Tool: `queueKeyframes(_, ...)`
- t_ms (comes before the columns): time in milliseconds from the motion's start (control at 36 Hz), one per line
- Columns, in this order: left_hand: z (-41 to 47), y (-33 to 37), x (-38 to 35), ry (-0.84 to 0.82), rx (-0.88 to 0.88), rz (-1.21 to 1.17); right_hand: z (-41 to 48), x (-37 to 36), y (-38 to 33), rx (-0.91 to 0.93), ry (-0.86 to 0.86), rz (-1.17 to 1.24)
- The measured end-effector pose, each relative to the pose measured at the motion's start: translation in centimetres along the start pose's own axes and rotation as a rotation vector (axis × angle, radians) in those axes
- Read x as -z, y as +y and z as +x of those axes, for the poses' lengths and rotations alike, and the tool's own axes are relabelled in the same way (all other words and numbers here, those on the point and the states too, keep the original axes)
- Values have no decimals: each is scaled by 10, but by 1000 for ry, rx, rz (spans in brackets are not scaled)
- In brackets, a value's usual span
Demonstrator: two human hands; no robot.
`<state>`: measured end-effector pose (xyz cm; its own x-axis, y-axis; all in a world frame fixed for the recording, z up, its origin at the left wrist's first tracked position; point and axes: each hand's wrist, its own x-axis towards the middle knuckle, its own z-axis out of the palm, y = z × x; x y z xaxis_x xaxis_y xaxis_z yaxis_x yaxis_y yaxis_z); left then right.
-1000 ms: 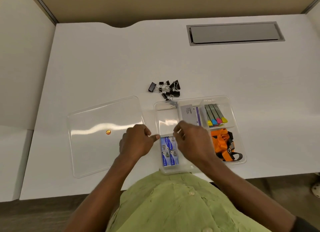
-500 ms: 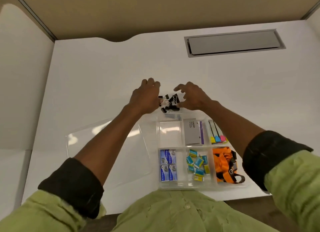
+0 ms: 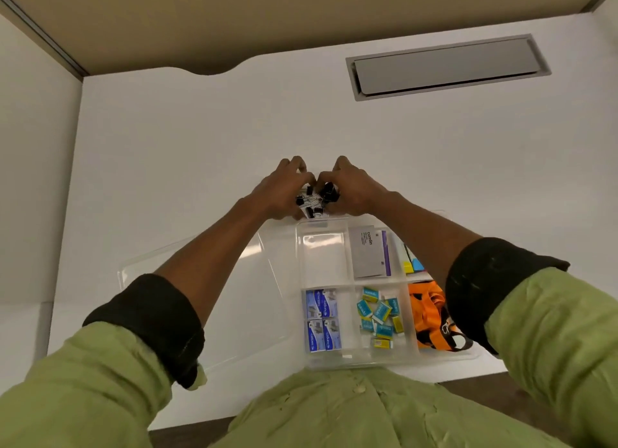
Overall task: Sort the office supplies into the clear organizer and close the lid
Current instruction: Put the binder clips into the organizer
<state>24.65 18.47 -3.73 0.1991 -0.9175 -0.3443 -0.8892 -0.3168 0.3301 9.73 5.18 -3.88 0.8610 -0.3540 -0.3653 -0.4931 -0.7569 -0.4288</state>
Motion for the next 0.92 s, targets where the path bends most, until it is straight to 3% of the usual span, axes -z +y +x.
queueKeyframes(389, -1, 3, -5, 65, -39, -27, 2, -8, -6, -120, 95, 13)
queueKeyframes(556, -5, 1, -8, 130, 16, -123, 7, -9, -8, -198, 83, 98)
queueKeyframes(722, -7, -2, -16, 284, 163, -201, 6, -18, -10, -297, 226, 190)
queueKeyframes(917, -10, -2, -14, 363, 280, -373, 7, -18, -14, -339, 195, 228)
